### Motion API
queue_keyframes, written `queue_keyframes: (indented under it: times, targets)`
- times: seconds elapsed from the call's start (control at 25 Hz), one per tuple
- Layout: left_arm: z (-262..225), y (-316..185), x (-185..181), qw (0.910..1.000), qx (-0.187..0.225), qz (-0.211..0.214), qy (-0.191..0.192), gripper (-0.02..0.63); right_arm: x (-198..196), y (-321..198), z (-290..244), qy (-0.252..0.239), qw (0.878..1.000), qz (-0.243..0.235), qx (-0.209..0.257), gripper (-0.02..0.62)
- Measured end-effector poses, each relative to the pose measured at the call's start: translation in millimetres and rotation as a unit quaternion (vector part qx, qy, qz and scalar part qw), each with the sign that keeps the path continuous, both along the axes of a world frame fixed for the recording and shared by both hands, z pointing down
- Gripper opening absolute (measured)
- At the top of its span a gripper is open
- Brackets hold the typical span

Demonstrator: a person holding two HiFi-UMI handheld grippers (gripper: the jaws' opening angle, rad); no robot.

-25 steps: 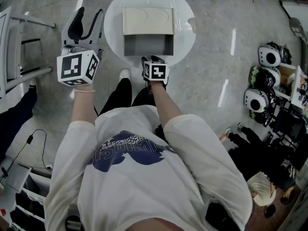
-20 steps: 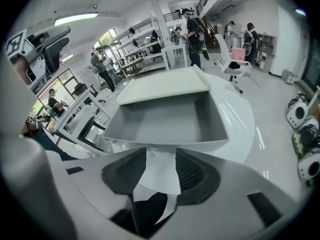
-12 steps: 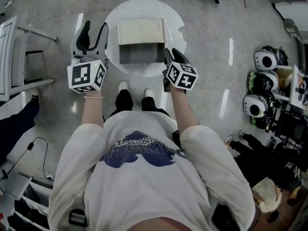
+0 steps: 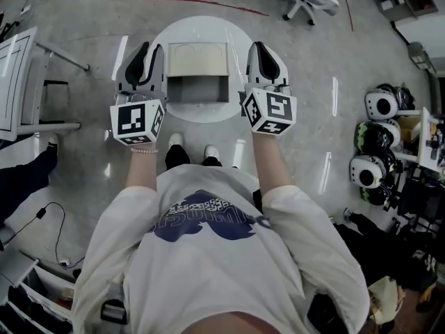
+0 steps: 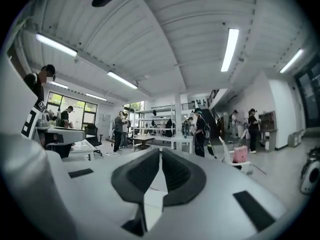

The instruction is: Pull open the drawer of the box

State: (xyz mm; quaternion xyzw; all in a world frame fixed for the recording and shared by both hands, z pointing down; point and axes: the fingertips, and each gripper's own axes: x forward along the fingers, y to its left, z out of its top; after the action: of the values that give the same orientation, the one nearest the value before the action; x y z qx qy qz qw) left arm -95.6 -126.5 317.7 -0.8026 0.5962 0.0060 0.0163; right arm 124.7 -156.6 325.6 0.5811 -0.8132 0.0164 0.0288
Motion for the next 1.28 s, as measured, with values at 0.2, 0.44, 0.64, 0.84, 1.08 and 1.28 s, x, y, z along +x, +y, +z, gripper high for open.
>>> queue_keyframes:
  times: [0.2, 0.44, 0.64, 0.84, 1.08, 1.28]
  targets:
    - [-10.7, 3.9, 10.8, 0.9996, 0.006, -0.010, -0.027, 0.008, -5.2, 1.8, -22.8, 0.025, 0.998, -0.010, 0.048, -0.002]
    - [-15.6, 2.7, 14.1, 0.9992, 0.011, -0.016, -0.036, 0.006, -5.9, 0.0, -28.1, 0.017, 0.998, -0.020, 0.057, -0.002]
    - [-12.8, -1.6, 13.9, 0.9989, 0.006, -0.019, -0.043, 0.006, -7.4, -3.0, -26.8, 0.022, 0.998, -0.020, 0.060, -0.003]
    - [-13.6, -3.9, 14.8, 0.9990, 0.004, -0.017, -0.040, 0.006, -10.8, -2.8, -32.0, 0.034, 0.996, -0.027, 0.073, -0.003]
    - [-14.3, -4.9, 12.0, 0.9991, 0.005, -0.020, -0.036, 0.006, -16.6, -2.0, -36.8, 0.031, 0.996, -0.041, 0.078, -0.003]
    - [-14.7, -5.3, 7.7, 0.9991, 0.005, -0.024, -0.035, 0.006, -20.3, -1.0, -38.7, 0.031, 0.995, -0.044, 0.081, -0.005]
